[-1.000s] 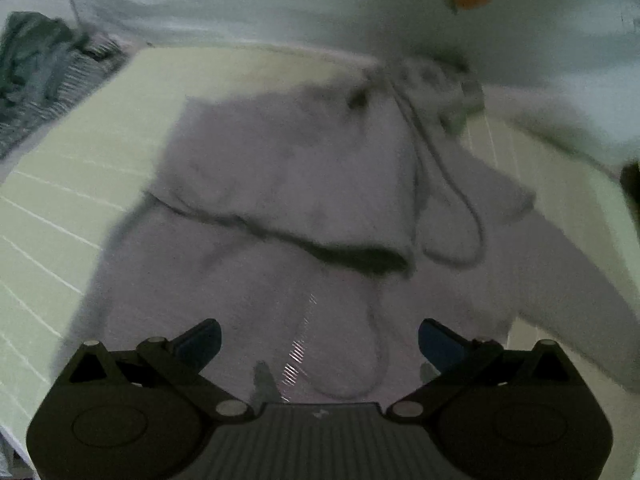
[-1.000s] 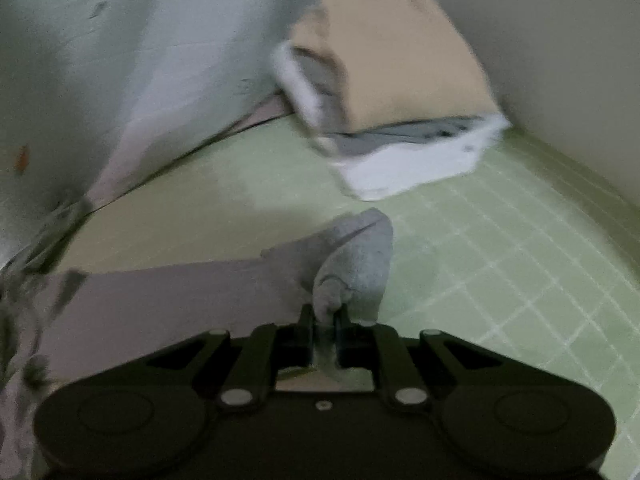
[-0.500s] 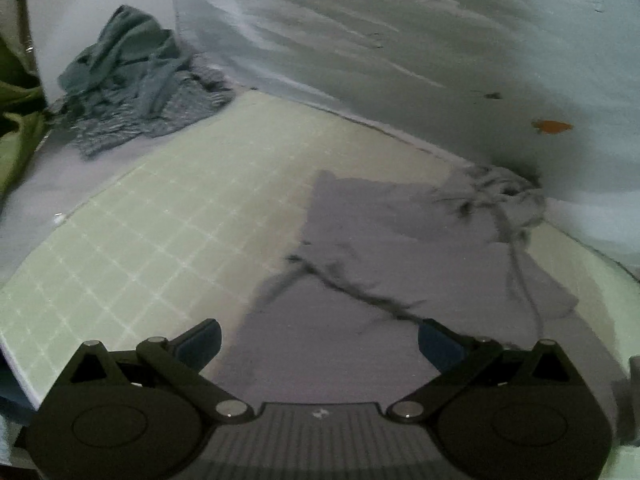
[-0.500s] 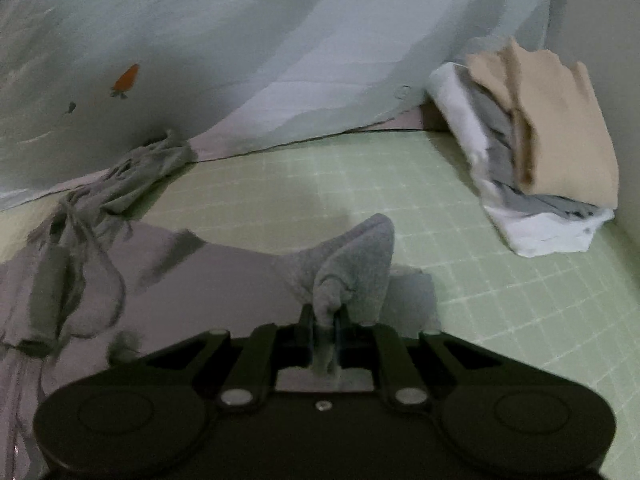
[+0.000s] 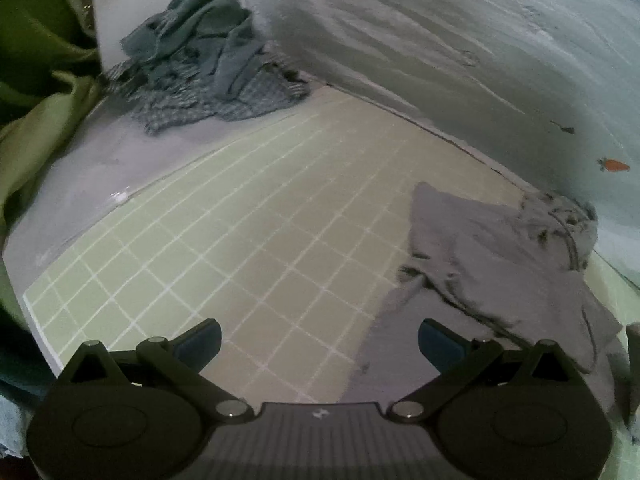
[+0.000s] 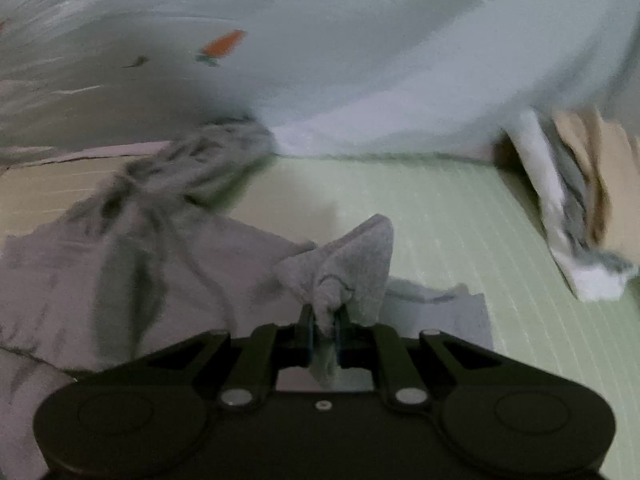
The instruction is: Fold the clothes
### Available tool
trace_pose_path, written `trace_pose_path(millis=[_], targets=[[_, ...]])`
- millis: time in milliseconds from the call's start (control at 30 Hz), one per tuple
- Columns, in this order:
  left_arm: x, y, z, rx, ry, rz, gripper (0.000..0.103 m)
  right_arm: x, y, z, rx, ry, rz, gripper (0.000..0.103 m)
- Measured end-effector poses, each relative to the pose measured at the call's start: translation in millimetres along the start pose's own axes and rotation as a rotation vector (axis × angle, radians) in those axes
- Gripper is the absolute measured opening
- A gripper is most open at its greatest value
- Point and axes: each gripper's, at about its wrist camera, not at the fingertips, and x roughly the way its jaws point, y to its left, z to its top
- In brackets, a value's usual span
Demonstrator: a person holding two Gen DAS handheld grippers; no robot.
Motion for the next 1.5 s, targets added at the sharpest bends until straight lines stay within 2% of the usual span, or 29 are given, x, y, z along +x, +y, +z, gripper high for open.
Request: trace_pose_path(millis=[233,667,800,933,1000,1067,1100,1167,1233,1333,1433,1500], targets=[[14,36,2,-0.054,0.025,0.027,0.103,-9,58,12,-0.064,-0.027,0.053,0.010],[32,68,8,-0.063,0.064,0.052,0.103,-9,102,17,-0.018,-0.028,0.082,0.010],[39,73,10,-0.058,0.090,0.052,0.103,-6,120,11,-0.029,-0.008,0.103,0.010],[39,67,19,-0.011,0.093,0.051,0.103,0,130,0,-0.013,0.030,0.118,0.012],[39,56,29,0.017,0.084,0.041,0.103,-3,131,-2,-0.023,0.030,0.129,0.023],[38,42,39,0.046,0.071,0.023,0.103,-10,128,-3,-0.034,0.012,0.142,0.049],[37,32,45,0.063,0.060,0.007,0.103,-17,124,-3,-0.037,-0.009,0.151,0.053],[36,6,56,0.106,0.044,-0.029,0.103,-30,112,-4,-0.033,-0.053,0.157,0.071],[35,-26,64,0.158,0.036,-0.071,0.103,-41,92,-5,-0.012,-0.097,0.148,0.080],[35,-75,66,0.239,0.026,-0.121,0.103,-52,58,-13,0.013,-0.137,0.100,0.086],[39,-125,56,0.333,0.021,-0.177,0.103,-55,20,-24,0.048,-0.147,0.033,0.087],[49,-149,48,0.371,0.041,-0.180,0.103,-53,-7,-33,0.101,-0.134,0.002,0.087]])
